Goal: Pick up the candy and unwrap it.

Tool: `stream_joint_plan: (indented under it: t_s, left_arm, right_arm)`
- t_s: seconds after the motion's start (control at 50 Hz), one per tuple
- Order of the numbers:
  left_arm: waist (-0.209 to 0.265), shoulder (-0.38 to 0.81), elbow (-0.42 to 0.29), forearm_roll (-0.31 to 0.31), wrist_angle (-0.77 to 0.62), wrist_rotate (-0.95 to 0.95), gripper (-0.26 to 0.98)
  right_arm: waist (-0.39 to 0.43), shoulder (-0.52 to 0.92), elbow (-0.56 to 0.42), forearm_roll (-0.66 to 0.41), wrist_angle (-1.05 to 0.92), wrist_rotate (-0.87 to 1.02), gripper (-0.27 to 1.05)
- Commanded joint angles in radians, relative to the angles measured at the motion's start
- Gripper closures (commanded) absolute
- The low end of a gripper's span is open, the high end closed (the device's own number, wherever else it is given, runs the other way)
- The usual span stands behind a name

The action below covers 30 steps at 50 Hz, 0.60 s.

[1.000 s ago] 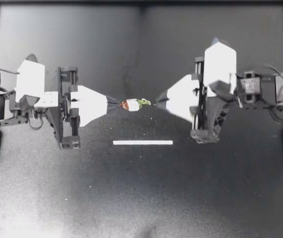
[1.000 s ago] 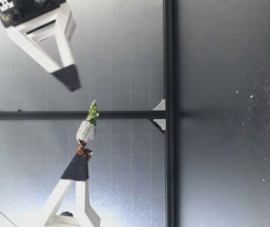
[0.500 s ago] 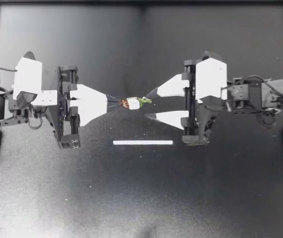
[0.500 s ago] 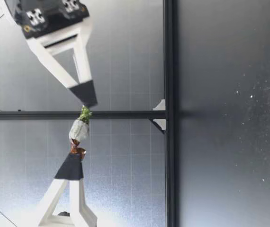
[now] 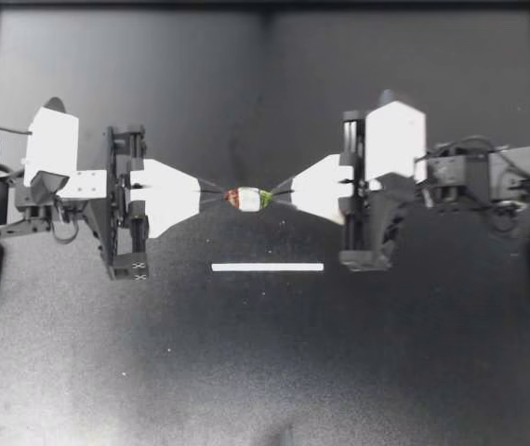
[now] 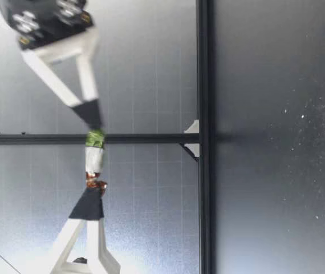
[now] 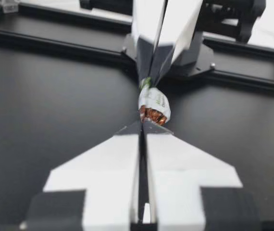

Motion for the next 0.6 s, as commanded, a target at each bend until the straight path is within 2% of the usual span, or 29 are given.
stream_joint_plan:
  t_s: [0.0, 0.58]
  left_arm:
    - [0.000, -0.023, -0.005, -0.005, -0.009, -0.002, 0.88]
    - [0.000, 0.038, -0.081, -0.006, 0.026, -0.020, 0.88]
  right_arm:
    - [0.005, -0.048, 0.009, 0.003, -0.003, 0.025, 1.00]
    - [0.005, -0.012, -0.044, -0.011, -0.043, 0.064, 1.00]
